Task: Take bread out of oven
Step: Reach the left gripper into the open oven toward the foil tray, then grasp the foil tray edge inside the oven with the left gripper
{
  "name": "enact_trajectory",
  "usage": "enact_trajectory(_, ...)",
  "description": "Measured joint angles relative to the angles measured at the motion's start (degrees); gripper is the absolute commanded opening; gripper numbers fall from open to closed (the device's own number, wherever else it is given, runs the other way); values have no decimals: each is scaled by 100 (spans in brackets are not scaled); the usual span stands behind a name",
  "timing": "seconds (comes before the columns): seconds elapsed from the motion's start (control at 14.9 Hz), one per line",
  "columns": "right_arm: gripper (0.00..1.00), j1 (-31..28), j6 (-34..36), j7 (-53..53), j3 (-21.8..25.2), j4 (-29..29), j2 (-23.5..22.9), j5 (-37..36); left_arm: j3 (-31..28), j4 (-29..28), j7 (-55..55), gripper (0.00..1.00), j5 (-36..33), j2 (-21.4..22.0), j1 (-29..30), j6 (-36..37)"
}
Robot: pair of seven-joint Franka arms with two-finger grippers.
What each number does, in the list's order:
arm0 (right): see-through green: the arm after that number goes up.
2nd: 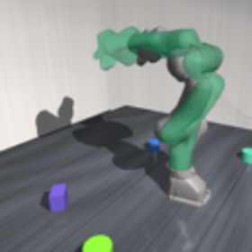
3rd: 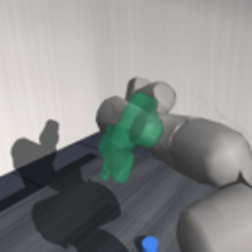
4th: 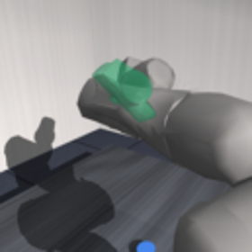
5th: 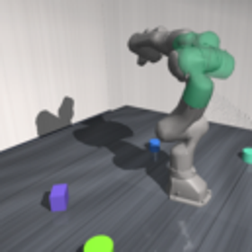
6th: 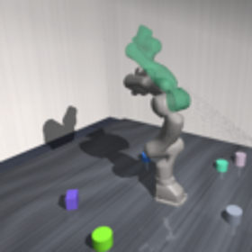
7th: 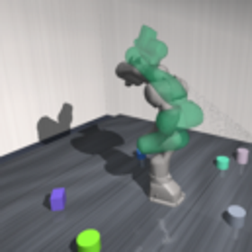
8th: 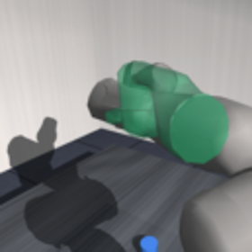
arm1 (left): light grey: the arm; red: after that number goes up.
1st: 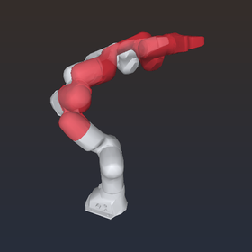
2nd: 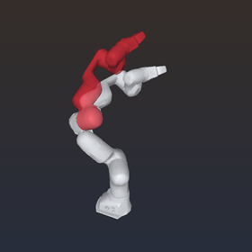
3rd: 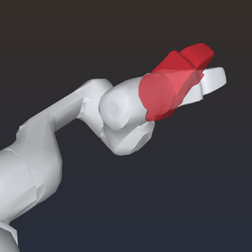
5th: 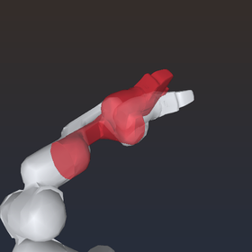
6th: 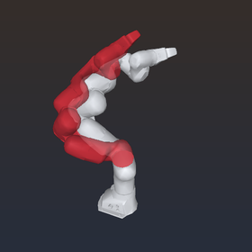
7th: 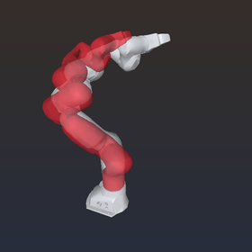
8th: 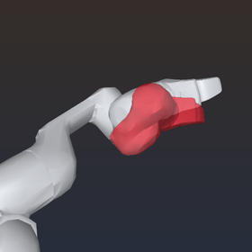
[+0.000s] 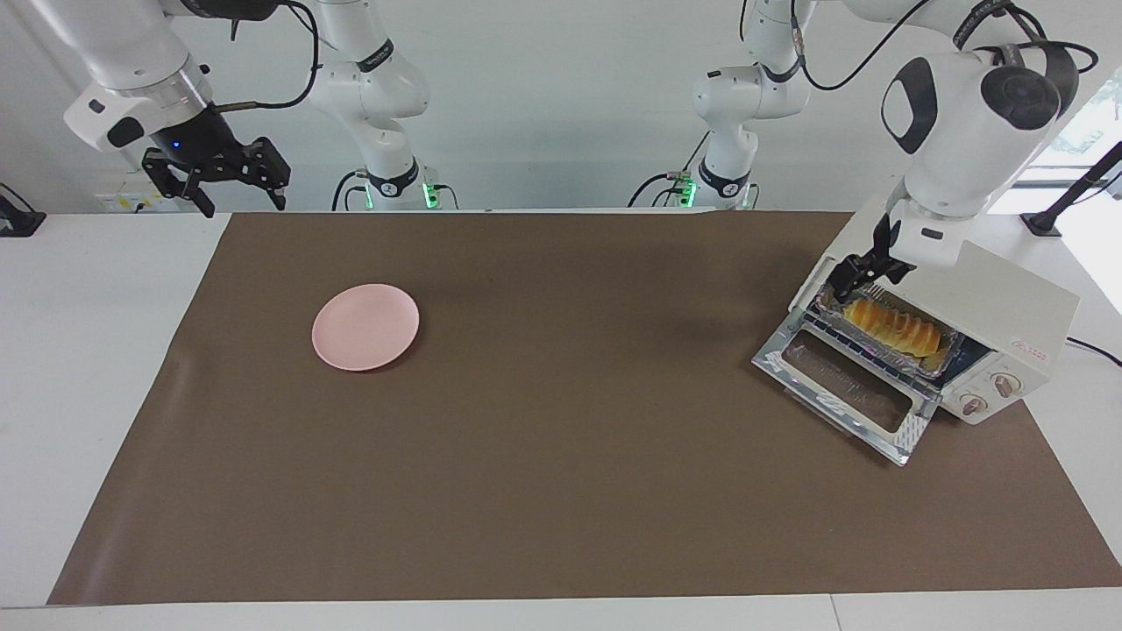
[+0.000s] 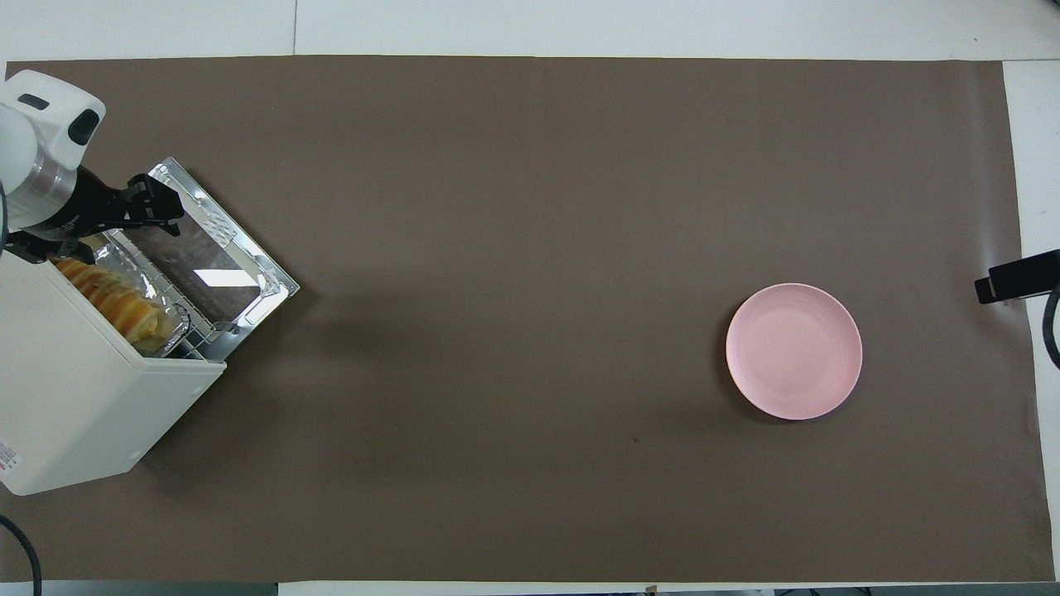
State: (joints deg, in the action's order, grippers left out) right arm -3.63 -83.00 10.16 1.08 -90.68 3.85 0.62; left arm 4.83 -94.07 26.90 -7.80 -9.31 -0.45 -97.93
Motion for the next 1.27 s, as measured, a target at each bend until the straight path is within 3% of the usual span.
enact_trajectory(0.4, 100, 0, 0, 0, 0, 0, 0, 0, -44, -109, 797, 100, -226, -137, 86, -136)
enact_trajectory(0.87, 100, 0, 0, 0, 0, 0, 0, 0, -51, -992, 1000, 100, -407, -140, 381, -1307)
enact_trajectory(1.27, 100, 0, 0, 0, 0, 0, 0, 0, -26, -1376, 1116, 58, -425, -135, 379, -1662)
